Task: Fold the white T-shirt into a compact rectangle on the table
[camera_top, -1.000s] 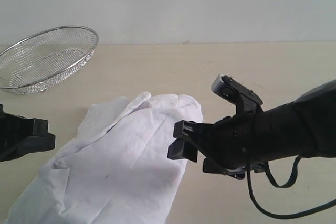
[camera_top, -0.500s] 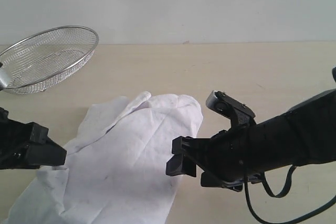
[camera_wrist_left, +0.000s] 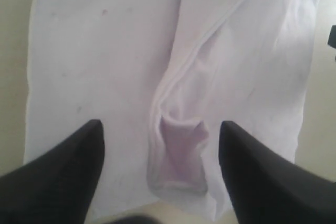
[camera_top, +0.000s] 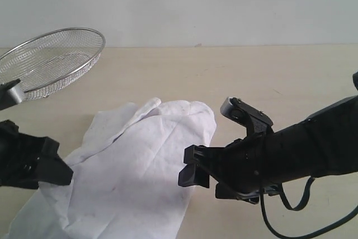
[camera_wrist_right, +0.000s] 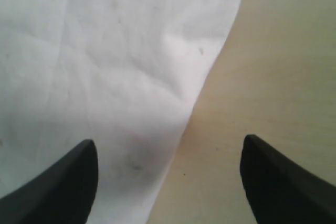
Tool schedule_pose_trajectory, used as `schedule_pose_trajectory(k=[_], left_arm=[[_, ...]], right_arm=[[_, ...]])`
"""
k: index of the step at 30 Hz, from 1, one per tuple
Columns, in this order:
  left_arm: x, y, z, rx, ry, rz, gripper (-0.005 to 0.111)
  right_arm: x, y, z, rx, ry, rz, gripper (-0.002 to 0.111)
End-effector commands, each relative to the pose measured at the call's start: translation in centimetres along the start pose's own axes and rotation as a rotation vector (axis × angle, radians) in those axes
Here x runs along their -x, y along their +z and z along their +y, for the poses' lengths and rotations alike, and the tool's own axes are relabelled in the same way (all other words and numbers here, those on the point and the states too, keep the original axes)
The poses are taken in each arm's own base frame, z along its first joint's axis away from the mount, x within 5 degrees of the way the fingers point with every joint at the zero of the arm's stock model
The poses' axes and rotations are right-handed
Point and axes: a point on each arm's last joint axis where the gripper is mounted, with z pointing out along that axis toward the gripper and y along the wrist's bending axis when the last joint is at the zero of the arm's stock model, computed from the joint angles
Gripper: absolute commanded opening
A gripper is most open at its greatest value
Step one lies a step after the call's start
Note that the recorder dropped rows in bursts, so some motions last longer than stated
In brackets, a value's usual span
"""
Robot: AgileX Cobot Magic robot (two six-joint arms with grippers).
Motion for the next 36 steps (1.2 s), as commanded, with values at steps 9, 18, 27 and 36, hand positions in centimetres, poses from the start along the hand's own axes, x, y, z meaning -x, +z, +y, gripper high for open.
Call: schedule_pose_trajectory(k=[9,18,27,36], left_arm=[[8.1,-2.7,-2.5,-0.070,0.154,-0.011,0.060],[10.5,2.2,-3.3,-0.110,0.288,0.174,0.060],[10.4,5.8,-2.3,-0.118,0.236,0.264,0.060],[10.9,7.6,-2.6,-0.241,0.188,0.233,0.048]], right_arm=[[0.2,-0.1,-0.2,-0.014,-0.034,-0.012,0.067],[0.2,-0.1,-0.2,-0.014,-0.046,-0.011,0.067],[0.2,-0.1,-0.2,-0.014,-0.067,-0.011,0.067],[0.2,-0.1,-0.2,-0.016,-0.070,-0.015,0.067]])
